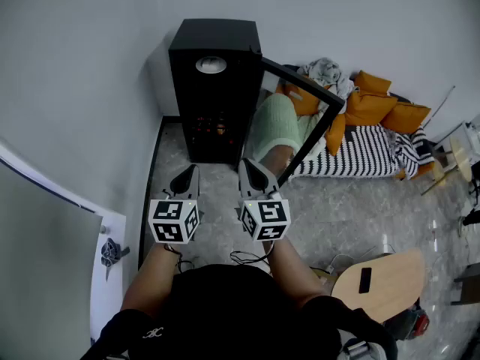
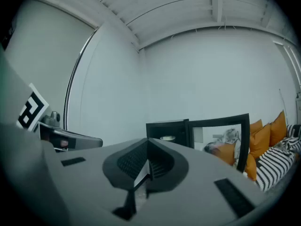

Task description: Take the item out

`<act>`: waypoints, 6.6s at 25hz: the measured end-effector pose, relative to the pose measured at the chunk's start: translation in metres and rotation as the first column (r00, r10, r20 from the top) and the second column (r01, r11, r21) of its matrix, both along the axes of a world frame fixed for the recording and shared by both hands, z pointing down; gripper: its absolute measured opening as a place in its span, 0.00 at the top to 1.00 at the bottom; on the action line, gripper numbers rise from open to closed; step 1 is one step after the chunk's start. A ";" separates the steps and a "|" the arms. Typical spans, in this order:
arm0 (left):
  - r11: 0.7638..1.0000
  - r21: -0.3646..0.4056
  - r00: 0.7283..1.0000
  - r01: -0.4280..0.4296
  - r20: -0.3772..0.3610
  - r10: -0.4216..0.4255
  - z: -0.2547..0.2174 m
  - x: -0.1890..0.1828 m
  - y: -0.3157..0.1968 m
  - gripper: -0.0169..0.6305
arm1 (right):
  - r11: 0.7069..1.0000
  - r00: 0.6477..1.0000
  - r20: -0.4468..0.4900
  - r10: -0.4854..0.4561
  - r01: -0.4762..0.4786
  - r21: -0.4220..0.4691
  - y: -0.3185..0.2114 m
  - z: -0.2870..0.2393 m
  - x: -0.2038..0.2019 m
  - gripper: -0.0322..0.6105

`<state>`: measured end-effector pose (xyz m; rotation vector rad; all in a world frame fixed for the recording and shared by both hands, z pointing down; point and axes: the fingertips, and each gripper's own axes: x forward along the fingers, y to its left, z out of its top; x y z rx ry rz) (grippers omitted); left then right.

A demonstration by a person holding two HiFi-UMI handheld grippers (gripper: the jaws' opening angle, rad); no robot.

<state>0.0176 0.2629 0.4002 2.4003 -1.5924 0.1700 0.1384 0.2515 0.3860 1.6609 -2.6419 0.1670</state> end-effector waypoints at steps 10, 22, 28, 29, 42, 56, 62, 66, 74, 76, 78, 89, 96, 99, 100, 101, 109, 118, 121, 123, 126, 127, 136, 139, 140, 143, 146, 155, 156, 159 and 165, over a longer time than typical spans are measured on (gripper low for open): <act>0.999 0.032 1.000 0.014 -0.002 -0.014 -0.006 -0.038 -0.026 0.96 | 0.998 0.998 0.041 0.057 -0.058 0.015 -0.021 -0.006 -0.031 0.94; 0.998 0.006 0.998 -0.059 -0.030 0.059 0.008 -0.079 -0.053 0.96 | 0.984 0.984 0.012 0.178 -0.177 -0.005 -0.044 0.002 -0.067 0.94; 0.998 -0.003 0.997 -0.059 -0.049 0.058 0.011 -0.094 -0.068 0.96 | 0.982 0.982 -0.016 0.186 -0.186 -0.018 -0.060 0.004 -0.078 0.94; 0.998 -0.007 0.997 -0.058 -0.049 0.057 0.014 -0.096 -0.072 0.96 | 0.982 0.982 -0.018 0.188 -0.189 -0.016 -0.064 0.005 -0.079 0.94; 0.998 -0.035 0.999 -0.045 -0.021 0.045 0.033 -0.075 -0.199 0.96 | 0.985 0.985 0.005 0.173 -0.173 -0.013 -0.201 0.019 -0.061 0.94; 0.996 -0.068 0.997 0.055 -0.045 -0.058 0.038 -0.041 -0.357 0.96 | 0.992 0.994 0.016 0.105 -0.104 -0.067 -0.376 0.037 -0.032 0.94; 0.988 -0.084 0.990 0.131 -0.037 -0.134 0.046 -0.034 -0.403 0.96 | 0.987 0.991 0.050 0.122 -0.116 -0.109 -0.435 0.054 -0.023 0.94; 0.982 -0.088 0.985 0.167 -0.021 -0.170 0.049 -0.026 -0.425 0.96 | 0.989 0.997 0.035 0.070 -0.065 -0.130 -0.460 0.066 -0.028 0.94; 0.960 -0.144 0.969 0.238 -0.032 -0.245 0.068 -0.033 -0.454 0.96 | 0.982 1.000 0.014 0.014 -0.011 -0.187 -0.491 0.095 -0.038 0.94; 0.958 -0.146 0.966 0.249 -0.029 -0.255 0.068 -0.037 -0.461 0.96 | 0.979 1.000 0.007 0.010 -0.009 -0.203 -0.498 0.102 -0.040 0.94; 0.957 -0.143 0.966 0.252 -0.021 -0.258 0.068 -0.040 -0.466 0.96 | 0.976 1.000 0.001 0.010 -0.009 -0.217 -0.504 0.105 -0.043 0.94; 0.981 -0.153 0.992 0.120 -0.025 -0.125 0.078 -0.056 -0.490 0.96 | 0.953 0.995 -0.034 0.090 -0.096 -0.289 -0.539 0.134 -0.075 0.83; 0.986 -0.169 1.000 -0.012 -0.017 0.009 0.085 -0.064 -0.497 0.96 | 0.882 0.965 0.023 0.262 -0.230 -0.411 -0.553 0.153 -0.080 0.79; 0.982 -0.178 0.998 -0.064 -0.024 0.060 0.088 -0.067 -0.496 0.96 | 0.840 0.929 0.134 0.345 -0.241 -0.486 -0.555 0.157 -0.082 0.79; 0.980 -0.180 0.997 -0.082 -0.024 0.079 0.089 -0.067 -0.495 0.96 | 0.830 0.911 0.178 0.371 -0.239 -0.504 -0.555 0.157 -0.083 0.79; 0.978 -0.182 0.995 -0.100 -0.024 0.097 0.091 -0.067 -0.494 0.96 | 0.821 0.892 0.219 0.394 -0.235 -0.520 -0.556 0.156 -0.083 0.79; 0.962 -0.187 0.980 -0.197 -0.042 0.193 0.097 -0.069 -0.495 0.96 | 0.761 0.741 0.420 0.524 -0.184 -0.623 -0.553 0.156 -0.086 0.79; 0.950 -0.196 0.970 -0.242 -0.068 0.233 0.102 -0.065 -0.496 0.96 | 0.691 0.518 0.580 0.629 -0.032 -0.722 -0.554 0.160 -0.084 0.79; 0.949 -0.192 0.968 -0.249 -0.074 0.239 0.101 -0.061 -0.495 0.96 | 0.671 0.438 0.616 0.655 0.038 -0.740 -0.552 0.162 -0.087 0.79; 0.950 -0.191 0.968 -0.248 -0.076 0.238 0.100 -0.059 -0.494 0.96 | 0.653 0.372 0.636 0.676 0.097 -0.751 -0.550 0.163 -0.091 0.79; 0.951 -0.191 0.970 -0.242 -0.078 0.231 0.099 -0.060 -0.493 0.96 | 0.624 0.302 0.639 0.708 0.156 -0.765 -0.549 0.165 -0.096 0.79; 0.952 -0.189 0.970 -0.241 -0.078 0.230 0.099 -0.060 -0.493 0.96 | 0.614 0.291 0.632 0.718 0.163 -0.773 -0.550 0.165 -0.096 0.79; 0.959 -0.191 0.976 -0.211 -0.090 0.196 0.098 -0.069 -0.491 0.96 | 0.558 0.278 0.577 0.768 0.152 -0.816 -0.548 0.174 -0.097 0.91; 0.959 -0.193 0.977 -0.209 -0.091 0.194 0.098 -0.072 -0.489 0.96 | 0.563 0.291 0.580 0.761 0.147 -0.813 -0.548 0.174 -0.099 0.91; 0.959 -0.193 0.977 -0.208 -0.092 0.193 0.099 -0.073 -0.489 0.96 | 0.563 0.295 0.579 0.760 0.147 -0.813 -0.548 0.174 -0.099 0.91; 0.959 -0.197 0.978 -0.203 -0.095 0.188 0.100 -0.074 -0.489 0.96 | 0.564 0.309 0.580 0.754 0.150 -0.812 -0.547 0.175 -0.100 0.91; 0.958 -0.206 0.978 -0.201 -0.100 0.184 0.102 -0.074 -0.489 0.96 | 0.565 0.317 0.581 0.749 0.151 -0.811 -0.542 0.175 -0.100 0.91; 0.947 -0.246 0.974 -0.206 -0.148 0.173 0.111 -0.070 -0.488 0.96 | 0.577 0.342 0.598 0.725 0.172 -0.798 -0.519 0.173 -0.101 0.91; 0.941 -0.264 0.968 -0.210 -0.192 0.162 0.114 -0.069 -0.489 0.96 | 0.577 0.344 0.598 0.724 0.174 -0.798 -0.517 0.173 -0.100 0.91; 0.898 -0.356 0.900 -0.260 -0.426 0.091 0.123 -0.064 -0.492 0.96 | 0.574 0.350 0.597 0.722 0.177 -0.799 -0.511 0.173 -0.099 0.91; 0.846 -0.436 0.715 -0.307 -0.692 -0.097 0.132 -0.057 -0.507 0.78 | 0.564 0.361 0.591 0.721 0.189 -0.804 -0.501 0.173 -0.097 0.91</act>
